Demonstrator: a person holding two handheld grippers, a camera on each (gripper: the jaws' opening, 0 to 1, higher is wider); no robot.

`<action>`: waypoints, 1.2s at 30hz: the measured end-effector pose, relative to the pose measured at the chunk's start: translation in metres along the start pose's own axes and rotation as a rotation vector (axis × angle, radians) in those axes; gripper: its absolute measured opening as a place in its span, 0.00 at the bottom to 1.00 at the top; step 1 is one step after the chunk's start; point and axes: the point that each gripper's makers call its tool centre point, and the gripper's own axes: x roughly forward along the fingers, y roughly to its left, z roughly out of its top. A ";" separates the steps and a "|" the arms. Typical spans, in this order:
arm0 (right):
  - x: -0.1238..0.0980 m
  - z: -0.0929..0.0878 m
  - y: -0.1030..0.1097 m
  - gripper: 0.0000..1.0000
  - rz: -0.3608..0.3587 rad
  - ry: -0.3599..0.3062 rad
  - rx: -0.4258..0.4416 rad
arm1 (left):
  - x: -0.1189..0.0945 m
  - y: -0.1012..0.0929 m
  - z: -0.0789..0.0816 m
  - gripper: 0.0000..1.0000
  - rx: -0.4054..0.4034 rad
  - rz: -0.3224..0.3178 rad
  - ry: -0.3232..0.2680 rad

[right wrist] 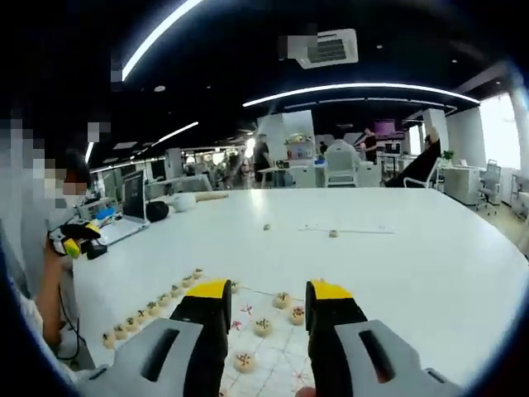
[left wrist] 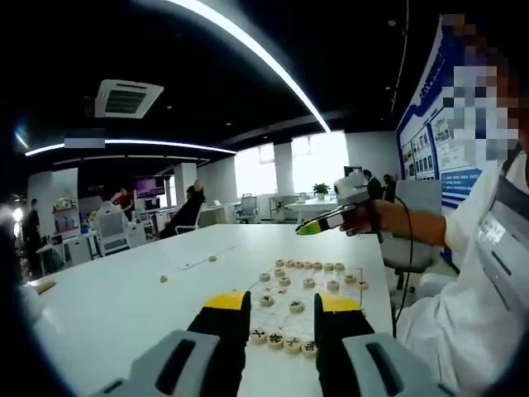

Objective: Pick up the chess pieces one by one and place each piece onto its starting position on the chessboard, setting the pieces on their correct points until all the chess pieces are arranged in the starting layout

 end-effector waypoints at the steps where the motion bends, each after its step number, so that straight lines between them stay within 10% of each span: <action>1: 0.011 -0.001 0.001 0.37 0.006 0.016 -0.009 | 0.000 0.000 0.000 0.32 -0.001 0.000 0.000; 16: 0.143 -0.008 0.042 0.37 0.101 0.148 -0.091 | -0.008 0.014 -0.005 0.32 -0.026 0.037 0.000; 32: 0.300 -0.003 0.043 0.41 0.055 0.118 -0.333 | -0.014 0.032 -0.017 0.32 -0.037 0.103 0.045; 36: 0.337 -0.010 0.027 0.42 -0.008 0.152 -0.271 | -0.015 0.038 -0.021 0.32 -0.049 0.114 0.053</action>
